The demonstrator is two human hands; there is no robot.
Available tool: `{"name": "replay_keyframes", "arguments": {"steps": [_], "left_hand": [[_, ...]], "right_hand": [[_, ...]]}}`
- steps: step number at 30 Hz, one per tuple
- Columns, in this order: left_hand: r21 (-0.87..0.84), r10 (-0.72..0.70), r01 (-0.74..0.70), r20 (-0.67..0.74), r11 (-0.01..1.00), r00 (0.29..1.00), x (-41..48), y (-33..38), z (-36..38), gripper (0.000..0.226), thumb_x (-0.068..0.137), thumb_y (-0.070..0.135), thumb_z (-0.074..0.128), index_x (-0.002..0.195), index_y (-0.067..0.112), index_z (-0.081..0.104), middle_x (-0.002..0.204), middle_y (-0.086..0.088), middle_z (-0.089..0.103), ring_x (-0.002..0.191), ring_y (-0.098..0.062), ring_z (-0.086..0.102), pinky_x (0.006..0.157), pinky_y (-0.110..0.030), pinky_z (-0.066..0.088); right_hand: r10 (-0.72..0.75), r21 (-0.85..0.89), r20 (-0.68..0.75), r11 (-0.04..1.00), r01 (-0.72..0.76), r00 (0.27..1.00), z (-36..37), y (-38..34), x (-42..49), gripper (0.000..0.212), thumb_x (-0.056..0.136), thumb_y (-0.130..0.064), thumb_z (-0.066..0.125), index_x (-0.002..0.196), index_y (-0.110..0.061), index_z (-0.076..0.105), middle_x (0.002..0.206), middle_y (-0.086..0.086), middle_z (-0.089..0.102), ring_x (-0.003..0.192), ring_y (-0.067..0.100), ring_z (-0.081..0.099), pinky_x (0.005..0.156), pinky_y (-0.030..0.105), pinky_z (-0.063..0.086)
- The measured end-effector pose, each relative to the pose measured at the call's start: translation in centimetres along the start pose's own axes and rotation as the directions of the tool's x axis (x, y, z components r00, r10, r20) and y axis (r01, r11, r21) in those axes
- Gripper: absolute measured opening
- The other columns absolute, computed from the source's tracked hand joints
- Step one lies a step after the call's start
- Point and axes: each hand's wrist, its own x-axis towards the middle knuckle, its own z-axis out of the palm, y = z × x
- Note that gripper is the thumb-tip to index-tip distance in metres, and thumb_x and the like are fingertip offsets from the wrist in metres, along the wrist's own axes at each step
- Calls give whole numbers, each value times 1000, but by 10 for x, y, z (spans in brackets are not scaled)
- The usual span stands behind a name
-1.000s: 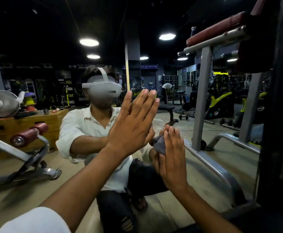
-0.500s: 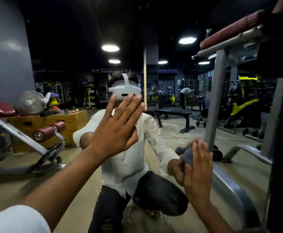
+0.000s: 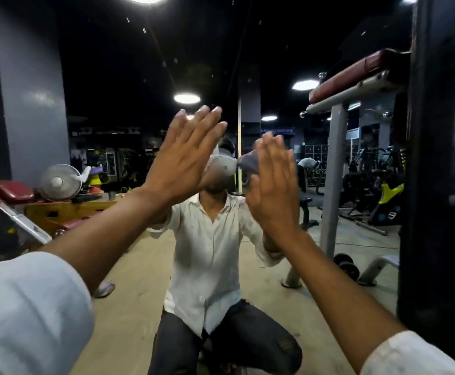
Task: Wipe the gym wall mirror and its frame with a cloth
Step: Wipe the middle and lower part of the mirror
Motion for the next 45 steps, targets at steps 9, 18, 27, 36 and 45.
{"name": "replay_keyframes", "arguments": {"steps": [9, 18, 27, 36, 45], "left_hand": [[0, -5, 5, 19, 1000, 1000, 2, 15, 14, 74, 110, 48, 30, 170, 8, 15, 178, -15, 7, 166, -30, 2, 130, -62, 11], [10, 4, -4, 19, 1000, 1000, 1, 16, 16, 76, 109, 50, 30, 170, 9, 15, 178, -15, 6, 166, -31, 3, 131, -61, 8], [-59, 47, -49, -28, 997, 999, -10, 18, 14, 71, 109, 45, 31, 169, 9, 21, 178, -15, 12, 165, -31, 7, 132, -58, 5], [-226, 128, -113, 52, 968, 990, -105, 62, 27, 69, 112, 42, 7, 169, 5, 16, 177, -19, 7, 165, -36, 4, 130, -62, 12], [-359, 78, -44, 80, 932, 994, -171, 104, 30, 67, 109, 36, 18, 167, 3, 23, 176, -21, 15, 163, -41, 12, 129, -67, 12]], "right_hand": [[32, 22, -65, 999, -30, 997, 8, -15, 13, 67, 103, -14, 52, 164, -5, 27, 173, 13, 21, 163, 27, 10, 132, 50, 8], [369, 113, -204, 929, -352, 907, 0, 2, 41, 60, 110, -31, 39, 166, -13, 25, 175, 6, 18, 163, 22, 7, 132, 50, 9], [291, 58, -126, 957, -285, 949, -5, 9, 9, 61, 109, -27, 38, 166, -12, 23, 175, 4, 17, 163, 18, 6, 130, 53, 13], [-88, 91, 120, 993, 78, 989, 19, -46, -158, 66, 104, -17, 47, 163, -4, 22, 171, 18, 26, 160, 36, 20, 130, 56, 14], [-57, 34, 339, 998, 48, 939, -3, -51, -235, 72, 100, -9, 63, 162, 1, 27, 173, 19, 18, 162, 36, 12, 130, 58, 14]]}}
